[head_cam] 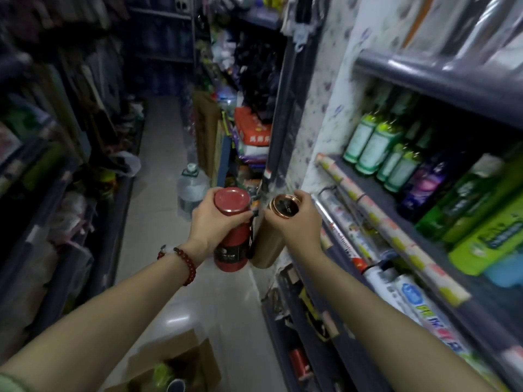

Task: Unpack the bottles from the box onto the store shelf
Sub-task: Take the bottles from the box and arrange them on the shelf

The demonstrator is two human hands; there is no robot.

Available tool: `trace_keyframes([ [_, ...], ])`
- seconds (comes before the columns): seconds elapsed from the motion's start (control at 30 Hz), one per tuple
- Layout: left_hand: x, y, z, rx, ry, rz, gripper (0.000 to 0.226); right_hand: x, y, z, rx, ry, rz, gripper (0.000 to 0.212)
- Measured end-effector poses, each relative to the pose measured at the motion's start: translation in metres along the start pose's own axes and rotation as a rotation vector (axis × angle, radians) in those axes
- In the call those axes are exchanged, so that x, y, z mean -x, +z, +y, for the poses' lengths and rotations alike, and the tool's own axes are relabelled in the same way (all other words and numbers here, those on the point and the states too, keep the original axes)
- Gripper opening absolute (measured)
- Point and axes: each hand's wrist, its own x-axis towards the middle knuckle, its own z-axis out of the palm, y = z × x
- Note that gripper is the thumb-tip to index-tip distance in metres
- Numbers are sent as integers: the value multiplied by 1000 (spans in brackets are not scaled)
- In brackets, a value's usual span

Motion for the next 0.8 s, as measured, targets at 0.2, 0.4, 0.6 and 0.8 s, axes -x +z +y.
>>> trace_keyframes([
  [0.2, -47, 31, 73, 108, 135, -143, 66, -44, -57, -45, -17, 20, 223, 54],
  [0.4, -83, 69, 138, 199, 276, -299, 54, -66, -109, -87, -82, 22, 381, 39],
  [0.6, -85, 106, 204, 274, 410, -455, 49, -66, -170, -122, -30, -21, 526, 42],
  [0.8, -63, 135, 271, 400, 528, -575, 57, -50, -228, -163, 34, -81, 684, 53],
])
